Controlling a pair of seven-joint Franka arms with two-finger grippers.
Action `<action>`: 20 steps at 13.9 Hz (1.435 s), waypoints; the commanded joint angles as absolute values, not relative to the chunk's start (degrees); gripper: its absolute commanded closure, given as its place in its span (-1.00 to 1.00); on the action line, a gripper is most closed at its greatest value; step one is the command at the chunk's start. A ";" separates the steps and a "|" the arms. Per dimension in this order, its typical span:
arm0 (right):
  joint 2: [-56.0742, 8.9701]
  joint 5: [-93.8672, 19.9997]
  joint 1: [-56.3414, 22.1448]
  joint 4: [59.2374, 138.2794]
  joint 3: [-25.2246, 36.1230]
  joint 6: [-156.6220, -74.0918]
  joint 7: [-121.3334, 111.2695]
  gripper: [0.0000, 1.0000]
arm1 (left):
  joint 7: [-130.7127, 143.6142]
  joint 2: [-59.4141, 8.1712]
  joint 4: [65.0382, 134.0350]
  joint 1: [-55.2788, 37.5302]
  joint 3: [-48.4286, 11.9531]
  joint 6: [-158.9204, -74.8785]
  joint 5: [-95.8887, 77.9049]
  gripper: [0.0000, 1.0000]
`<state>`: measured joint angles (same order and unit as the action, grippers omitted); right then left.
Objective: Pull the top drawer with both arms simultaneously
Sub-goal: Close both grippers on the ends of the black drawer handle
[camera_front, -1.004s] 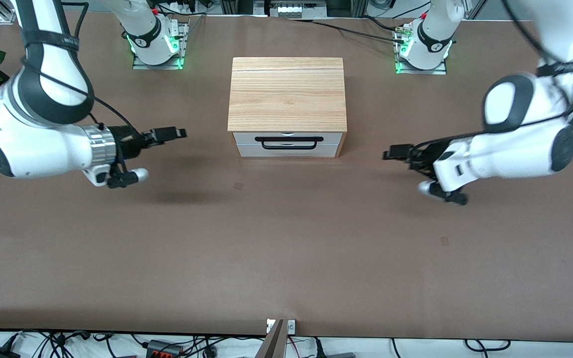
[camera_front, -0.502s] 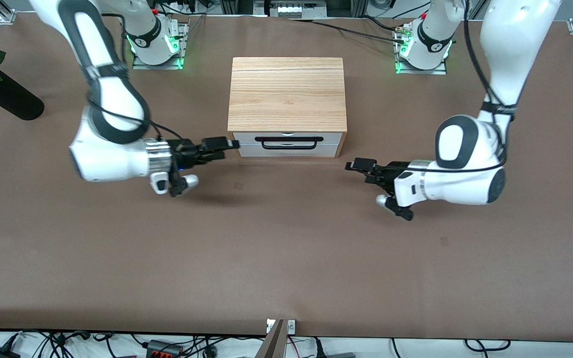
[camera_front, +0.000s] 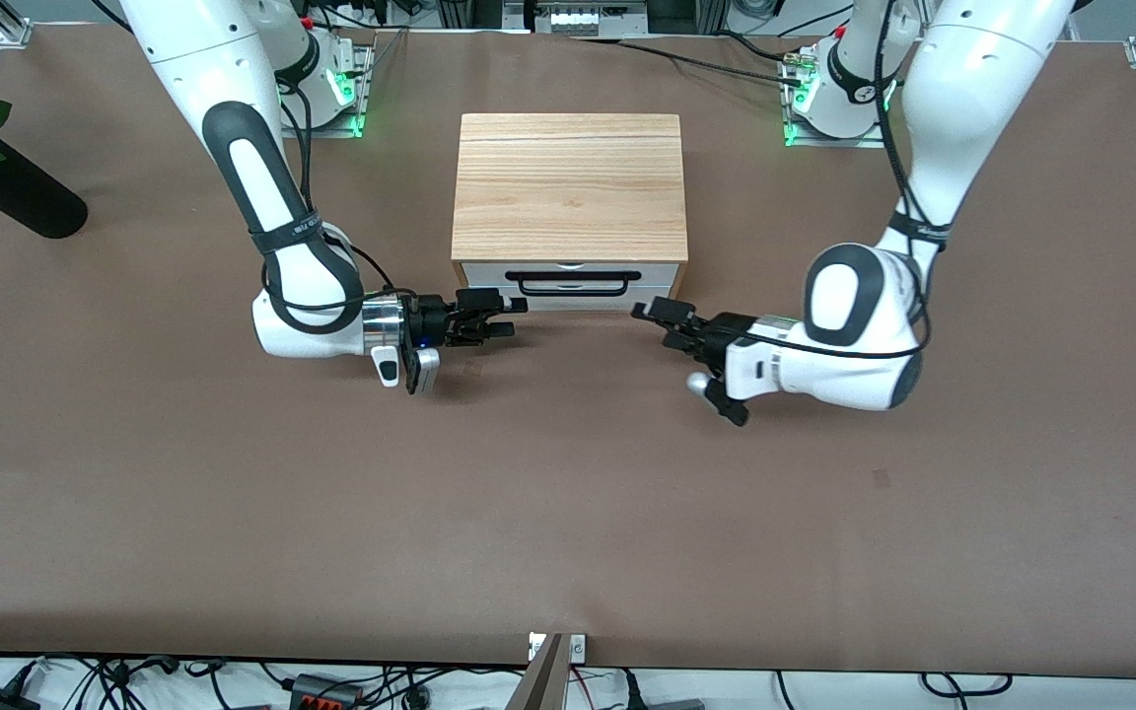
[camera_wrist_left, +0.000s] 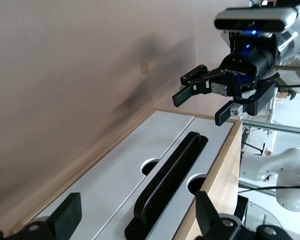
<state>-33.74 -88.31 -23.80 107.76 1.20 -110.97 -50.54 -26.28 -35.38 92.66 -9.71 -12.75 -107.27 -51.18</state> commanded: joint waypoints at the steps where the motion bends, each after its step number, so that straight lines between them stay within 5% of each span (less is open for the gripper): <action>1: -32.43 -96.12 -24.08 111.79 -0.61 -109.35 -54.56 -0.65 | -28.12 -37.44 92.64 -10.63 -12.48 -106.96 -53.00 -1.00; 5: -33.57 -98.70 -24.26 112.59 -0.53 -106.17 -55.20 -0.32 | -28.30 -38.76 94.04 -12.13 -12.39 -107.05 -55.81 -0.94; 20: -34.72 -98.70 -23.47 114.70 -0.53 -102.31 -55.72 0.41 | -47.55 -34.72 109.42 -6.86 -13.62 -105.29 -75.31 -0.76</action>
